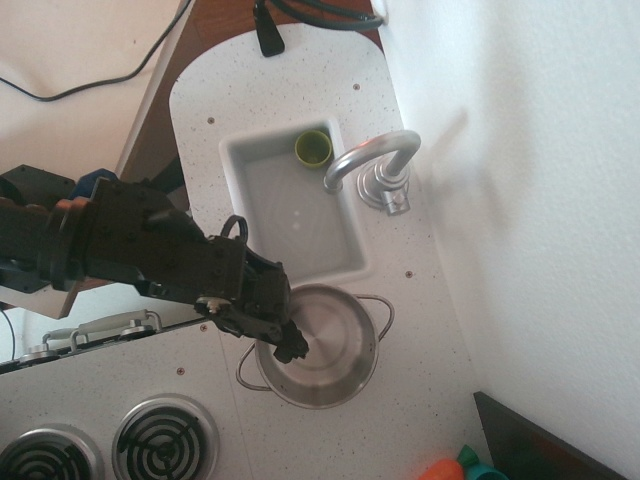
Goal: Pick up pot
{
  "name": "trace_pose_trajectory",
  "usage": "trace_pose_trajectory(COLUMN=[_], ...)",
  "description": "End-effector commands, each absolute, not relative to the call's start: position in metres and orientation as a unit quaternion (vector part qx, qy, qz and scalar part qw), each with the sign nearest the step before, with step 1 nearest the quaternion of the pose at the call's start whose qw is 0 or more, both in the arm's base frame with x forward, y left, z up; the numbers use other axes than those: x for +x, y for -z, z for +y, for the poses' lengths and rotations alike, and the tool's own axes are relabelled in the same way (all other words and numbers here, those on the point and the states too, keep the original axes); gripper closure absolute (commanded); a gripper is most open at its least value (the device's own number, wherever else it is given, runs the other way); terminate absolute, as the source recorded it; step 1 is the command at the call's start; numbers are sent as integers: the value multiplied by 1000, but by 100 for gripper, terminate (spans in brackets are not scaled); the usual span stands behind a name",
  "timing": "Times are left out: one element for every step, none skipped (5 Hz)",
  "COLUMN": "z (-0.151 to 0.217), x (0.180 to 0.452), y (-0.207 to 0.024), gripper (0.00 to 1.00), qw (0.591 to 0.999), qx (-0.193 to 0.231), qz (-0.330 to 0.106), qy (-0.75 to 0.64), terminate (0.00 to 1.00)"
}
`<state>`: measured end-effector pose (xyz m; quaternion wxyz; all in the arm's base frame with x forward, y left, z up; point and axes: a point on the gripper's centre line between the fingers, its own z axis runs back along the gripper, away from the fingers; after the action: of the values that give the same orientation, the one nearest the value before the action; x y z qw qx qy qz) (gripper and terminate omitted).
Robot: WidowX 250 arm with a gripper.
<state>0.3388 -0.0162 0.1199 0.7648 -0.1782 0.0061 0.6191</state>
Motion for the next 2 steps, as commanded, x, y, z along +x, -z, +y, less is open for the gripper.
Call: trace_pose_trajectory(z=[-16, -20], x=[339, 338], y=[-120, -114], gripper=[0, 0], qw=[765, 759], qx=[-178, -128], qz=[6, 14], qy=[-619, -639], terminate=[0, 0])
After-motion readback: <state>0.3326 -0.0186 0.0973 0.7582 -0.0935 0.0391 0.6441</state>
